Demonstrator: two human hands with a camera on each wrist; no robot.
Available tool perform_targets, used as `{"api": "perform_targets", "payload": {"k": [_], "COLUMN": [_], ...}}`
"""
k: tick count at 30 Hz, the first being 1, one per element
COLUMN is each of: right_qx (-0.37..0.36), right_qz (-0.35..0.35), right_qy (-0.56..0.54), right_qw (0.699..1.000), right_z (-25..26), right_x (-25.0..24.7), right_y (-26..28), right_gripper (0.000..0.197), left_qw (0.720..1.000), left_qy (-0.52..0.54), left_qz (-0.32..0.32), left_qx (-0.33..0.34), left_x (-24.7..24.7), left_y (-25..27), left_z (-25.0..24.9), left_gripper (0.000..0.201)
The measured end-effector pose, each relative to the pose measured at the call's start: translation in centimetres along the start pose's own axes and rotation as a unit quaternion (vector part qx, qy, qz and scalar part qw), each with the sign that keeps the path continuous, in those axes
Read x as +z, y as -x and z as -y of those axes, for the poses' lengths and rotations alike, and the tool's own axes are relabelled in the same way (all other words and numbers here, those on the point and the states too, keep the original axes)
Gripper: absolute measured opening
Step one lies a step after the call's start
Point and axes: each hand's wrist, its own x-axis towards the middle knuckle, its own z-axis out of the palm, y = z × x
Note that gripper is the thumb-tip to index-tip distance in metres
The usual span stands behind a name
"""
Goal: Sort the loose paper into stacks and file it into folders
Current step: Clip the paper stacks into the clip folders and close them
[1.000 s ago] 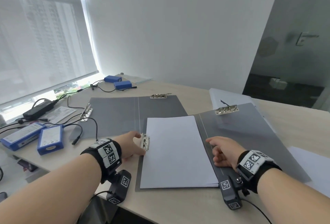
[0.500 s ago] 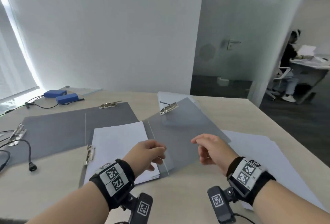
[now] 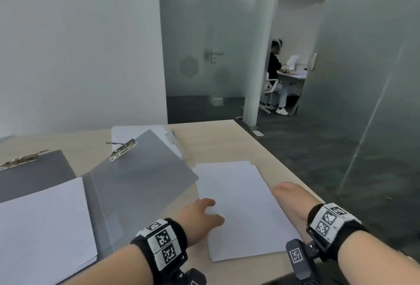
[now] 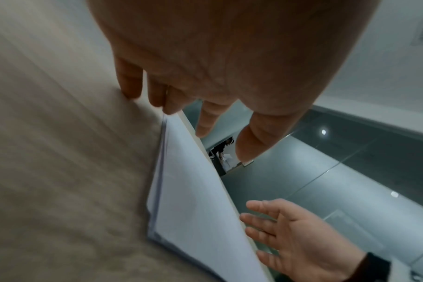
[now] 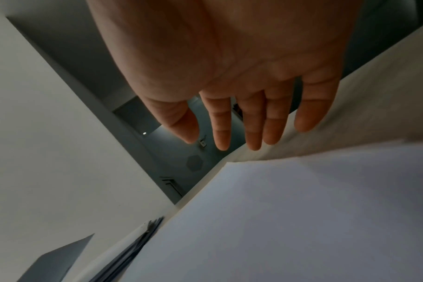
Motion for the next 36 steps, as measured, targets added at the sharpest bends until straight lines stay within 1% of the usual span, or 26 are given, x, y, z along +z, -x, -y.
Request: {"api": "perform_targets", "payload": {"k": [2,5,8,11,14,16,18,22,24,25,26,29,30,33,34,36], "right_qx": [0.005,0.001,0.025,0.067,0.097,0.108,0.110,0.121,0.123,0.120,0.121,0.148,0.152,0.146,0.145,0.144], "right_qz": [0.011,0.026,0.039,0.028,0.021,0.008,0.005,0.008,0.004,0.006,0.006,0.012,0.013,0.018,0.023,0.026], "right_qy": [0.020,0.007,-0.038,-0.127,-0.176,-0.212,-0.221,-0.225,-0.234,-0.239,-0.244,-0.247,-0.245,-0.221,-0.209,-0.171], "right_qw": [1.000,1.000,0.998,0.989,0.979,0.971,0.969,0.967,0.964,0.964,0.962,0.957,0.957,0.964,0.967,0.974], "right_z": [-1.0,-1.4,-1.8,-2.0,-1.9,-2.0,-2.1,-1.8,-2.3,-2.5,-2.4,-1.8,-2.0,-2.1,-2.1,-1.9], "right_x": [-0.8,-1.1,-1.3,-1.8,-2.5,-2.7,-2.7,-2.5,-2.4,-2.4,-2.5,-2.6,-2.6,-2.5,-2.6,-2.6], "right_y": [-0.2,-0.1,-0.6,-1.2,-1.2,-1.3,-1.6,-1.7,-2.4,-2.7,-2.6,-1.9,-2.1,-2.3,-2.2,-2.0], "right_gripper": [0.017,0.017,0.018,0.022,0.009,0.009,0.013,0.031,0.055,0.063,0.062,0.028,0.025,0.025,0.023,0.017], "left_qw": [0.998,0.993,0.988,0.985,0.981,0.979,0.979,0.978,0.977,0.976,0.976,0.980,0.980,0.981,0.982,0.984], "left_qy": [-0.069,-0.118,-0.152,-0.174,-0.193,-0.201,-0.200,-0.203,-0.208,-0.210,-0.209,-0.196,-0.195,-0.190,-0.183,-0.172], "left_qz": [0.006,0.014,0.022,0.022,0.029,0.032,0.038,0.044,0.050,0.051,0.052,0.041,0.035,0.029,0.033,0.048], "left_qx": [-0.002,-0.010,-0.004,-0.001,-0.001,-0.003,-0.002,0.013,0.022,0.027,0.029,0.018,0.015,0.012,0.010,-0.007], "left_x": [1.0,2.1,2.8,3.0,3.0,2.8,2.7,2.7,2.5,2.4,2.4,2.1,2.1,2.0,2.0,2.1], "left_y": [-0.8,-1.7,-2.1,-2.5,-2.8,-2.9,-2.8,-2.8,-2.7,-2.6,-2.6,-2.6,-2.6,-2.7,-2.8,-3.1], "left_z": [-0.7,-1.5,-2.0,-2.5,-2.8,-2.9,-3.2,-3.3,-3.4,-3.5,-3.4,-3.4,-3.4,-3.5,-3.4,-3.1], "left_gripper": [0.072,0.083,0.079,0.080,0.072,0.070,0.072,0.068,0.067,0.067,0.067,0.070,0.069,0.065,0.067,0.080]}}
